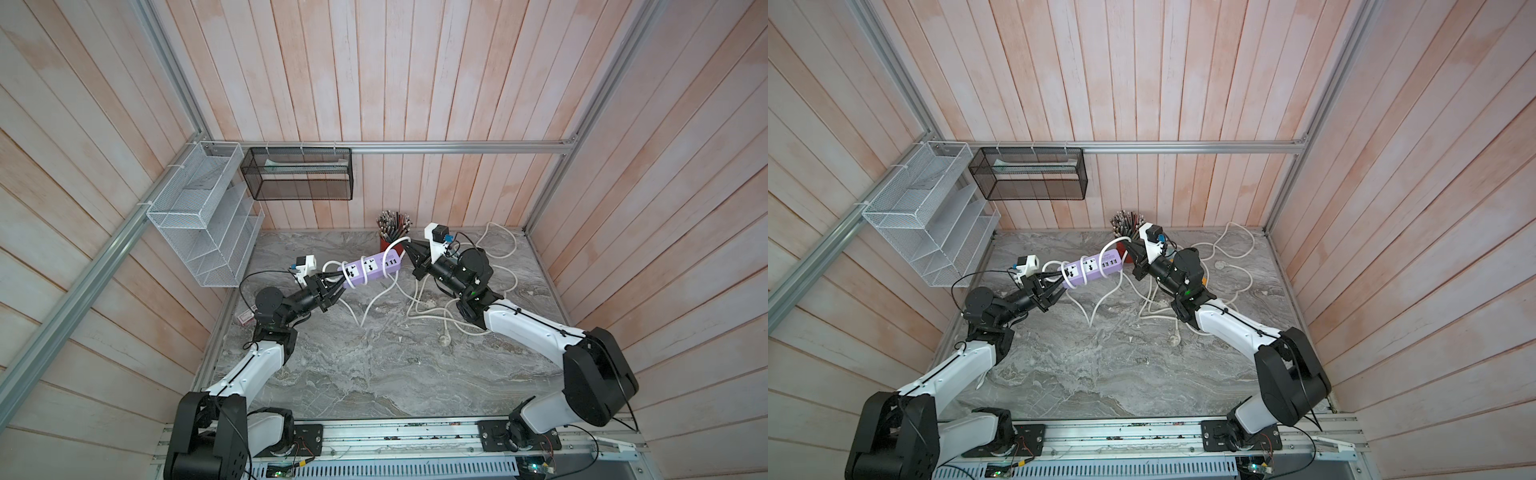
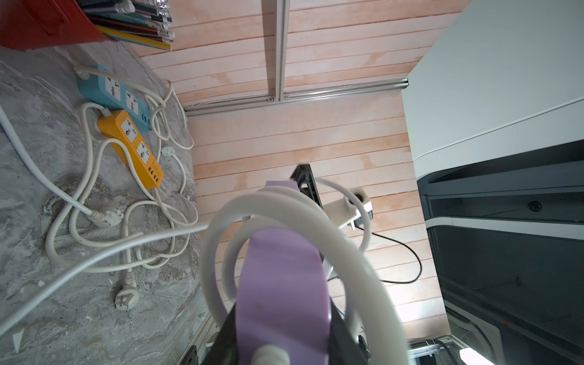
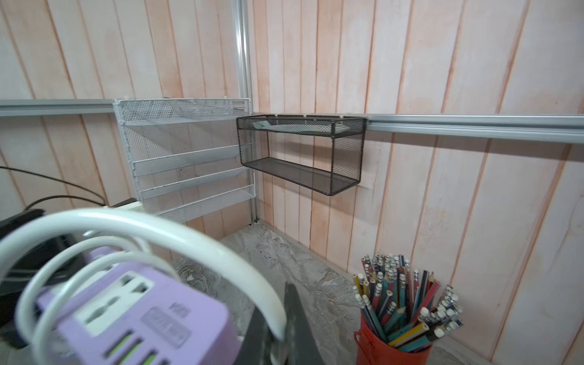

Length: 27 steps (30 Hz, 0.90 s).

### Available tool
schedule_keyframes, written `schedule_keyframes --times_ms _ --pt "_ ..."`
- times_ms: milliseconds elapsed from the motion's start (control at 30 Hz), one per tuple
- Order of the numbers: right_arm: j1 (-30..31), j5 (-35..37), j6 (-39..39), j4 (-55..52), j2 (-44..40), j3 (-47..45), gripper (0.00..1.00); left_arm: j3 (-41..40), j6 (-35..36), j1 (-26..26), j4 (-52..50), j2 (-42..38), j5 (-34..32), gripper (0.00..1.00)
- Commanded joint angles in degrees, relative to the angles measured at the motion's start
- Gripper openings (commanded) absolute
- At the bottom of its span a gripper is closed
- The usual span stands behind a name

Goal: Unwrap the cord wrapped around the power strip
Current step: Unwrap the power cord from the power strip.

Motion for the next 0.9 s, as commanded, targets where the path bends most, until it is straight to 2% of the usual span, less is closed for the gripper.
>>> schedule_keyframes --times_ms 0,200,433,667,867 --pt "3.5 -0.4 -5.5 -7.4 -4.1 -2.2 0.0 2.8 0.6 1.0 7.2 1.2 -1.5 0.0" --pt "8.2 1.0 -6.7 -13.3 -6.3 -5.1 0.0 7.9 -1.5 2.4 11.2 4.5 -1.5 0.0" --pt "8.3 0.6 -4.6 -14.4 -0.1 -5.7 0.0 12.4 -3.4 2.7 11.6 3.9 -1.0 0.0" --pt "2.9 -4.1 4.0 -11.5 12.7 1.1 0.0 10.3 -4.2 2.4 10.3 -0.5 -0.9 0.0" --pt "-2.8 -7.5 11.9 -8.8 20.4 9.4 0.0 6.7 -4.3 2.0 9.0 -3.7 -1.0 0.0"
